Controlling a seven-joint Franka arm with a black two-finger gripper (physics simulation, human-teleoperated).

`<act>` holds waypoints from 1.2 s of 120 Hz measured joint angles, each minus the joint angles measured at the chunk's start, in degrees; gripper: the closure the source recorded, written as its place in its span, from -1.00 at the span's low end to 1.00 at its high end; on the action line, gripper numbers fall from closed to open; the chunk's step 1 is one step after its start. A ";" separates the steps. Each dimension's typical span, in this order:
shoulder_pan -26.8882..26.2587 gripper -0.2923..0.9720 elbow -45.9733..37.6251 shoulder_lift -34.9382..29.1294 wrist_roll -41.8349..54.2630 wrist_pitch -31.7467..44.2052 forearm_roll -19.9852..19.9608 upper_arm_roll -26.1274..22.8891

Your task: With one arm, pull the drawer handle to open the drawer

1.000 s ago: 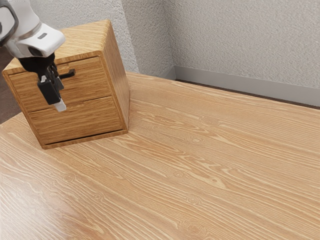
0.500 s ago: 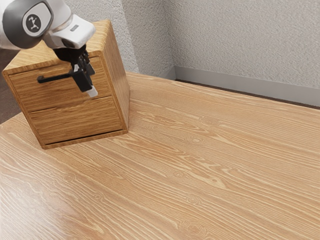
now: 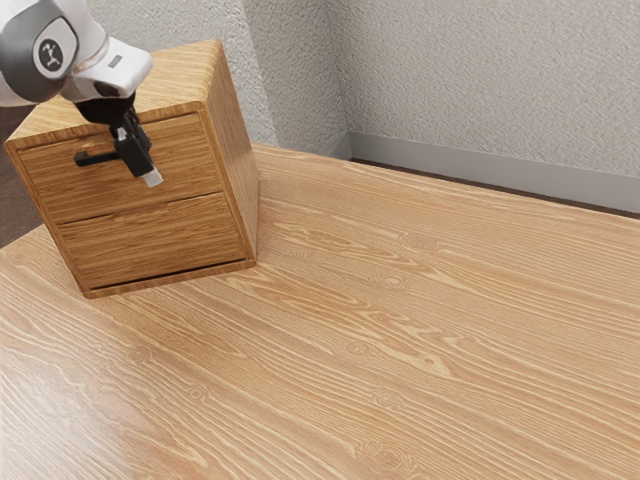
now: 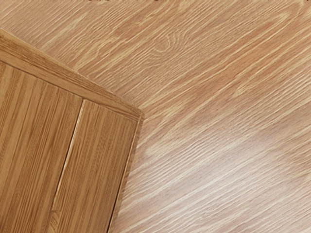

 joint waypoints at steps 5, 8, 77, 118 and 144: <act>0.17 -0.54 0.94 1.08 0.22 0.30 -0.46 -0.04; 0.15 -0.54 1.22 1.46 0.42 0.51 -0.72 -0.06; 2.60 -0.54 -5.43 -6.05 3.15 2.79 0.73 1.20; 6.80 -0.54 -9.35 -11.29 3.58 4.88 4.42 4.41; 11.21 -0.54 -9.56 -9.37 3.65 5.86 4.43 4.24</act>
